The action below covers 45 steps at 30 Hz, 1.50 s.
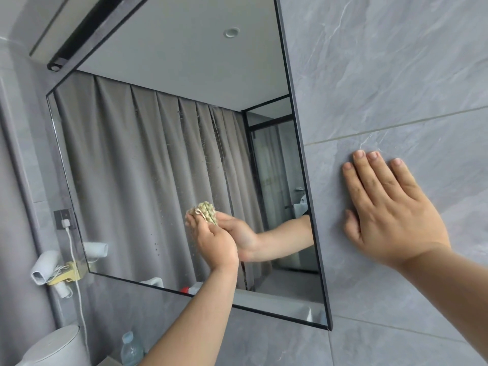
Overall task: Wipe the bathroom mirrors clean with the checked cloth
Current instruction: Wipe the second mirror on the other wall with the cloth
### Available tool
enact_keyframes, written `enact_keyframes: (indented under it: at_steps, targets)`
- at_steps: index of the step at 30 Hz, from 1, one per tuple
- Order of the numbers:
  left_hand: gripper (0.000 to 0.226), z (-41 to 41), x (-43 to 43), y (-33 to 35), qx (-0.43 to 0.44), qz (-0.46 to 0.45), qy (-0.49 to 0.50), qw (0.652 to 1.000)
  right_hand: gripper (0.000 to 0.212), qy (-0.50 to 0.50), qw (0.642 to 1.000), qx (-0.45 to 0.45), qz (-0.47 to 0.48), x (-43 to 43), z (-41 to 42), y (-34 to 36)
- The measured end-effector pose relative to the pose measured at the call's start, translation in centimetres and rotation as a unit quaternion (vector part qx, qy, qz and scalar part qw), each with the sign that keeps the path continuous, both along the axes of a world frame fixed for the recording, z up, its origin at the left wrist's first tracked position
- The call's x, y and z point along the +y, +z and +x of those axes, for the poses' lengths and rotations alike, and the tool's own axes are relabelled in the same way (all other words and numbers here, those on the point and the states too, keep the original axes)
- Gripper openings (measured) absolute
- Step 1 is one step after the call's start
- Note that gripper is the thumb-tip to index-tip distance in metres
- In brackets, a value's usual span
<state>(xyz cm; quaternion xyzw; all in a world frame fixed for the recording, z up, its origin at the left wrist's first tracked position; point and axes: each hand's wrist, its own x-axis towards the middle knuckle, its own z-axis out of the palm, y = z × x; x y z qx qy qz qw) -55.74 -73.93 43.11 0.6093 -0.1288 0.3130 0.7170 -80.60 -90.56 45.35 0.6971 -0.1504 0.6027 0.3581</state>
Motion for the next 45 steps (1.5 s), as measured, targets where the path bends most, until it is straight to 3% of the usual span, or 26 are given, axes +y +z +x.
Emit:
enact_keyframes:
  at_steps: [5, 9, 11, 15, 19, 21, 26, 30, 35, 42, 45]
  targets:
    - [0.053, -1.5, -0.6, 4.3, -0.103, 0.055, 0.0, 0.993, 0.068, 0.003, 1.0, 0.007, 0.006, 0.0, 0.0, 0.0]
    - [0.053, -4.5, -1.9, 5.7, -0.259, 0.134, -0.005, 0.957, 0.066, 0.001, 1.0, 0.012, 0.009, 0.0, -0.1, 0.1]
    - [0.048, -6.0, -2.3, 4.9, -0.374, 0.201, -0.02, 0.905, 0.065, 0.003, 1.0, 0.016, 0.016, 0.0, -0.1, 0.1]
    - [0.043, -7.1, -3.3, 2.5, -0.563, 0.322, -0.045, 0.76, 0.065, 0.005, 1.0, 0.014, 0.017, 0.0, -0.2, 0.1]
    - [0.043, -5.6, -2.6, 3.7, -0.599, 0.369, -0.005, 0.71, 0.064, 0.011, 1.0, 0.008, 0.017, 0.1, -0.2, 0.1]
    - [0.046, -4.6, -2.5, 5.6, -0.572, 0.37, 0.009, 0.732, 0.065, 0.011, 1.0, 0.005, 0.016, 0.2, -0.2, 0.1]
    - [0.05, -3.6, -1.2, 12.3, -0.404, 0.252, 0.025, 0.879, 0.064, 0.013, 1.0, 0.008, 0.013, 0.1, -0.1, 0.2]
    - [0.055, 0.2, 0.9, 14.0, -0.257, 0.194, 0.031, 0.946, 0.064, 0.015, 1.0, 0.004, 0.011, 0.2, -0.1, 0.2]
    - [0.054, 1.7, 2.4, 12.9, -0.145, 0.161, -0.004, 0.976, 0.065, 0.007, 1.0, 0.012, 0.021, 0.0, 0.0, 0.2]
    - [0.053, 0.8, 2.6, 14.8, -0.108, 0.168, -0.039, 0.979, 0.062, 0.039, 0.998, 0.034, 0.039, 1.2, -1.5, 1.2]
    - [0.054, 0.1, 2.1, 17.5, -0.16, 0.17, -0.053, 0.971, 0.062, 0.027, 0.996, 0.082, -0.003, 1.4, -1.7, 5.0]
